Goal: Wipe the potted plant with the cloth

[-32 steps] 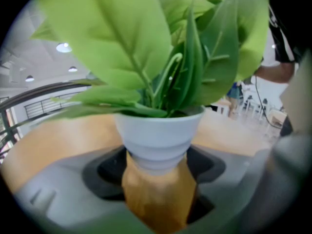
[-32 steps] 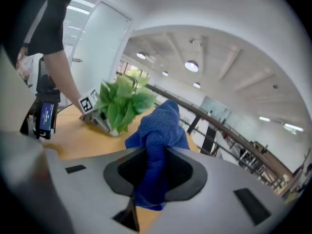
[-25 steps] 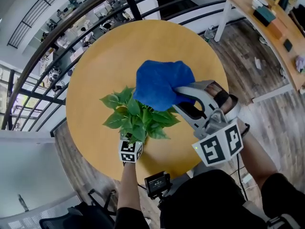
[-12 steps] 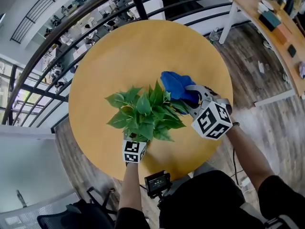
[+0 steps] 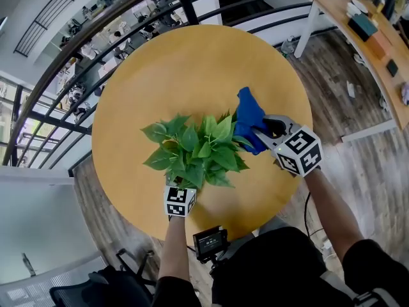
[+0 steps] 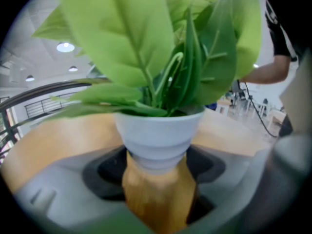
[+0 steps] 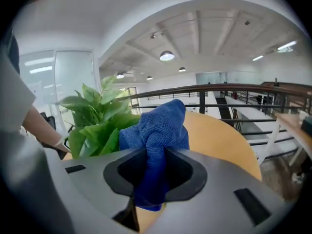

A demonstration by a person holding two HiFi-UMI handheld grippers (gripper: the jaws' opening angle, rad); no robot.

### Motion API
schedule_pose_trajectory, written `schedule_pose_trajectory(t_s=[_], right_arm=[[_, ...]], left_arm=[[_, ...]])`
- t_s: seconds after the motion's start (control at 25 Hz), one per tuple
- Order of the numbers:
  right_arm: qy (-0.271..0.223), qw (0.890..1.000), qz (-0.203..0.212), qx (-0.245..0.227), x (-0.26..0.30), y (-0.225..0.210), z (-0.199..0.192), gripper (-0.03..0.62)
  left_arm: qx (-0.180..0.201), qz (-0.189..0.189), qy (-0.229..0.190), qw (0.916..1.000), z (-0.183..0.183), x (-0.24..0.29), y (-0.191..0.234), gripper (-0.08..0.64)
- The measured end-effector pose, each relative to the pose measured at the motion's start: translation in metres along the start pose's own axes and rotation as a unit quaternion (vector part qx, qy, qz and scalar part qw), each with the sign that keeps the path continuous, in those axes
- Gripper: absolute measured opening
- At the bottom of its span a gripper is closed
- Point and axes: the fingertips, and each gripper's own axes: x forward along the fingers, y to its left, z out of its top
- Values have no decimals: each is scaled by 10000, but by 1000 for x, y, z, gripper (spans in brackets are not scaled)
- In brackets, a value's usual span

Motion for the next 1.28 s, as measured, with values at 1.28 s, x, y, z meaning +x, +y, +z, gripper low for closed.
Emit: schedule_pose_trajectory(t_s=[1.28], right_arm=[[1793, 8828, -881, -4251, -21, -20, -34, 103]], left_arm=[[2, 4, -2, 10000, 2, 0, -2, 374]])
